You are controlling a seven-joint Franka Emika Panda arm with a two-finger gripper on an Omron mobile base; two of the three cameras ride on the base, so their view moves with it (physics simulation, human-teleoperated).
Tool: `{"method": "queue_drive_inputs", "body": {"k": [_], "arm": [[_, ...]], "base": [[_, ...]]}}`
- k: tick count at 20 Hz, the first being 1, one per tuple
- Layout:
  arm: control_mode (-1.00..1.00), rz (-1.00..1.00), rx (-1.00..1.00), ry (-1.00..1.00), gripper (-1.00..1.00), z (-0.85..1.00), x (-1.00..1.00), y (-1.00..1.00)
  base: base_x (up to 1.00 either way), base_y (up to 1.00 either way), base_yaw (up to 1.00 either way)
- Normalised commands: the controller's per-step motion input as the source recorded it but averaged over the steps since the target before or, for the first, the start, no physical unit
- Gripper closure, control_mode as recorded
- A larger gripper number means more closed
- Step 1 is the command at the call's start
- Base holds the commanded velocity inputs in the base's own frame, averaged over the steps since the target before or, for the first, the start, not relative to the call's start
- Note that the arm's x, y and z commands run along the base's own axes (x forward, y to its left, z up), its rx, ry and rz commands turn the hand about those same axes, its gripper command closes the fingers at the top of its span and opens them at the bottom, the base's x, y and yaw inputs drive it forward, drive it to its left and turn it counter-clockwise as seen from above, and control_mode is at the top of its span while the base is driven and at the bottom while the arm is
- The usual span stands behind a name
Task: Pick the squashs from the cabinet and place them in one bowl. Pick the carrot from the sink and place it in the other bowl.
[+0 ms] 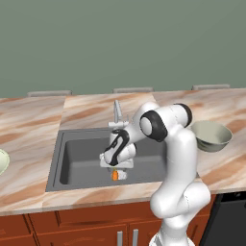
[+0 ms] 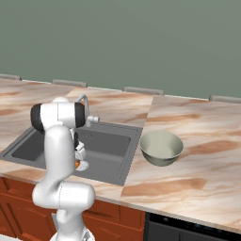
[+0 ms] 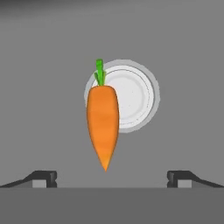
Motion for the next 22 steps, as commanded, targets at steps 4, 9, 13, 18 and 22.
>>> {"method": "queue_drive_inputs", "body": {"k": [4,9,13,18,22], "arm": [[-1.00,0.00,-0.05,0.02,-1.00,-0.11,0.04,0.02],[-1.00,0.00,-0.02,0.03,-1.00,-0.12,0.01,0.02],[-1.00,0.00,-0.01,0.02,-1.00,-0.13,0.03,0.01],[-1.00,0.00,-0.02,0.00,-1.00,-0.14,0.07,0.00],[-1.00,0.00,-0.02,0.00,-1.00,-0.17,0.03,0.00]], "base": [[0.00,0.00,0.00],[0.00,0.00,0.00],[0.00,0.00,0.00],[0.00,0.00,0.00],[0.00,0.00,0.00]]}}
